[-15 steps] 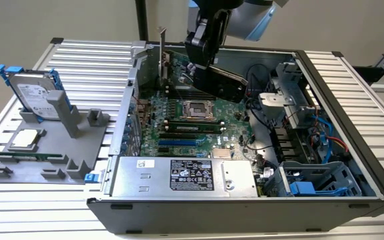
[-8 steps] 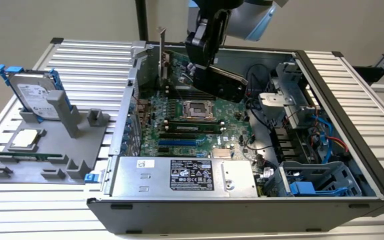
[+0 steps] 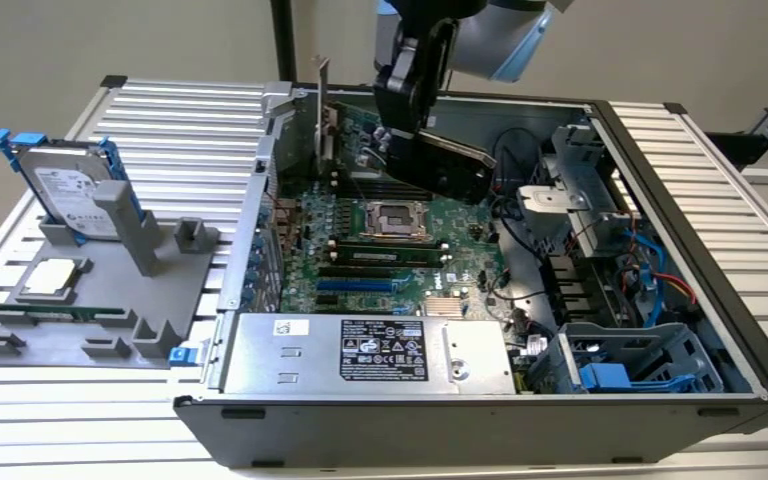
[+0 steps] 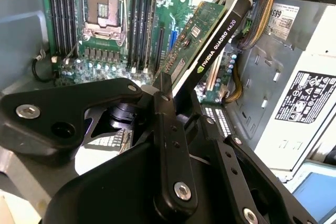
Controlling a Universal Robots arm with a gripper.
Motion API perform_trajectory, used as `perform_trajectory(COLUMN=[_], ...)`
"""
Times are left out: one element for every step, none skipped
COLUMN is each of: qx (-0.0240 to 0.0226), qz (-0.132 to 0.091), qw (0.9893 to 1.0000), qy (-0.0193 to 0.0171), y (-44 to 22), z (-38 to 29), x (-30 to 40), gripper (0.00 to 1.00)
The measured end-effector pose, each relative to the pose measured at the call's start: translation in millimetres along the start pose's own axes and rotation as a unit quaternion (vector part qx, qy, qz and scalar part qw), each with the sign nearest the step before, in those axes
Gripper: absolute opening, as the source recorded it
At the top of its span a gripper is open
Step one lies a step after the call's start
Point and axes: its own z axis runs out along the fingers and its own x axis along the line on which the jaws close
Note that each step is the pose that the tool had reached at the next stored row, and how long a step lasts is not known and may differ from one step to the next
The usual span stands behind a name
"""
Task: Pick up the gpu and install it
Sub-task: 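Insert the gpu into the slot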
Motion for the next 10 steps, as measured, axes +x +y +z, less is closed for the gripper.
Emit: perform_trajectory(qx=[-0.0001, -0.0001, -0.0002, -0.0002, -0.0003, -0.0004, -0.0004, -0.0005, -0.0006, -0.0006], qz=[-0.002, -0.005, -0.007, -0.009, -0.011, -0.014, -0.016, -0.018, -0.021, -0.023], qw=[1.0000, 1.0000, 1.0000, 1.0000, 0.9999, 0.9999, 0.9999, 0.9998, 0.9998, 0.9997], qy=[-0.0001, -0.0001, 0.0000, 0.0000, 0.0001, 0.0001, 0.0001, 0.0002, 0.0002, 0.0002], y=[0.0, 0.0, 0.0, 0.0, 0.0, 0.0, 0.0, 0.0, 0.0, 0.0], z=[0.1, 0.1, 0.1, 0.1, 0.1, 0.1, 0.1, 0.0, 0.0, 0.0], x=[0.0, 0.0, 0.0, 0.0, 0.0, 0.0, 0.0, 0.0, 0.0, 0.0], gripper=[0.00, 0.00, 0.00, 0.00, 0.00, 0.00, 0.00, 0.00, 0.00, 0.00])
